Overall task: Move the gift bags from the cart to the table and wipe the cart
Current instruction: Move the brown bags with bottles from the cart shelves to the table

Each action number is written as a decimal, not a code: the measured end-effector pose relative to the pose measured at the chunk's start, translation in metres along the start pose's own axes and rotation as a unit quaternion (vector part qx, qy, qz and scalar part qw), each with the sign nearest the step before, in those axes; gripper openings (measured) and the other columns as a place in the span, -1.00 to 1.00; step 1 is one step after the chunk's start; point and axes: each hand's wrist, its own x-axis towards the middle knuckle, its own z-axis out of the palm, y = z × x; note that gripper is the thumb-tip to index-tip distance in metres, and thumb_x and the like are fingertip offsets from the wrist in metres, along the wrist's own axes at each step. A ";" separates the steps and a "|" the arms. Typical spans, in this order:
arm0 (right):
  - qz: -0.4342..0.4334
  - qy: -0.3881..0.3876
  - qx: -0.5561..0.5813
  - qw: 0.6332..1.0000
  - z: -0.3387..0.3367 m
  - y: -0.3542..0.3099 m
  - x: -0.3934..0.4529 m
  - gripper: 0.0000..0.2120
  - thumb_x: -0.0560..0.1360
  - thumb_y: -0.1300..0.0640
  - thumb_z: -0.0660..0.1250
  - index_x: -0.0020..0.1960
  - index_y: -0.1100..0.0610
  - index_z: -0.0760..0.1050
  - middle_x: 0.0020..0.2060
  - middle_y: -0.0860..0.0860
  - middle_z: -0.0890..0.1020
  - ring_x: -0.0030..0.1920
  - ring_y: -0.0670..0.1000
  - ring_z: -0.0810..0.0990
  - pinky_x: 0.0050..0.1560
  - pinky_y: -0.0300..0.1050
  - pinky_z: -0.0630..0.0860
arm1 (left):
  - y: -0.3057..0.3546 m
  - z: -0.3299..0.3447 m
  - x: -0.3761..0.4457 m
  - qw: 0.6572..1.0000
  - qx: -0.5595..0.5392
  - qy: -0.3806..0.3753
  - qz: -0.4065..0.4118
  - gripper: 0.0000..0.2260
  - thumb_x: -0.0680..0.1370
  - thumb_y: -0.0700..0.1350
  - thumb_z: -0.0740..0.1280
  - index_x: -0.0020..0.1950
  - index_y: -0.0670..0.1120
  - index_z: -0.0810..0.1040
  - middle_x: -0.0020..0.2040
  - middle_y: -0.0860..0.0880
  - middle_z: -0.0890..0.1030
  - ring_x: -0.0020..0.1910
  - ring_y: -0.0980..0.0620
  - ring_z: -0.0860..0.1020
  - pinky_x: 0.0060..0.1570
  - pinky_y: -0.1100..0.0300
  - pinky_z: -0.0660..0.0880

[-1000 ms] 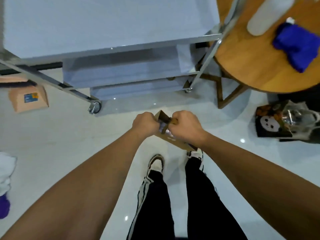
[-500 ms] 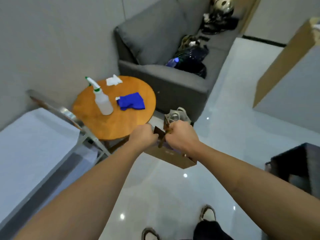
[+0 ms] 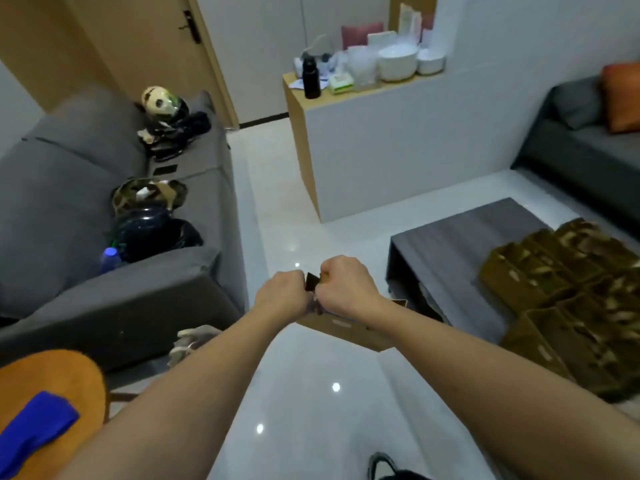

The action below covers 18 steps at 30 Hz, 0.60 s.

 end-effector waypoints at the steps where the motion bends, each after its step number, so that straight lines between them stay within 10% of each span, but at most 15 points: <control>1: 0.015 0.009 0.002 1.000 -0.013 0.018 0.006 -0.87 0.34 0.27 0.32 -0.34 0.13 0.43 -0.34 0.07 0.57 -0.24 0.11 0.56 -0.40 -0.13 0.37 | 0.021 0.005 0.014 1.000 0.007 -0.005 0.014 -0.77 0.51 0.00 0.40 0.10 -0.06 0.52 0.00 -0.07 0.56 -0.06 -0.10 0.54 -0.19 0.11 0.43; 11: 0.212 0.149 0.070 0.963 -0.093 0.167 0.060 -0.55 0.50 -0.28 0.30 -0.28 0.09 0.51 -0.41 0.01 0.59 -0.31 0.02 0.56 -0.31 -0.07 0.43 | 0.176 0.050 0.141 0.988 0.059 -0.040 0.138 -0.88 0.52 -0.07 0.33 -0.13 -0.10 0.45 -0.15 -0.09 0.49 -0.15 -0.12 0.51 -0.23 0.11 0.45; 18: 0.322 0.177 0.124 0.922 -0.105 0.219 0.117 -0.68 0.40 0.16 0.31 -0.47 0.10 0.29 -0.53 0.01 0.35 -0.43 0.03 0.38 -0.45 -0.15 0.23 | 0.223 0.079 0.245 0.965 0.086 -0.129 0.213 -0.94 0.46 -0.14 0.32 -0.12 -0.12 0.51 -0.14 -0.11 0.52 -0.16 -0.13 0.52 -0.23 0.11 0.44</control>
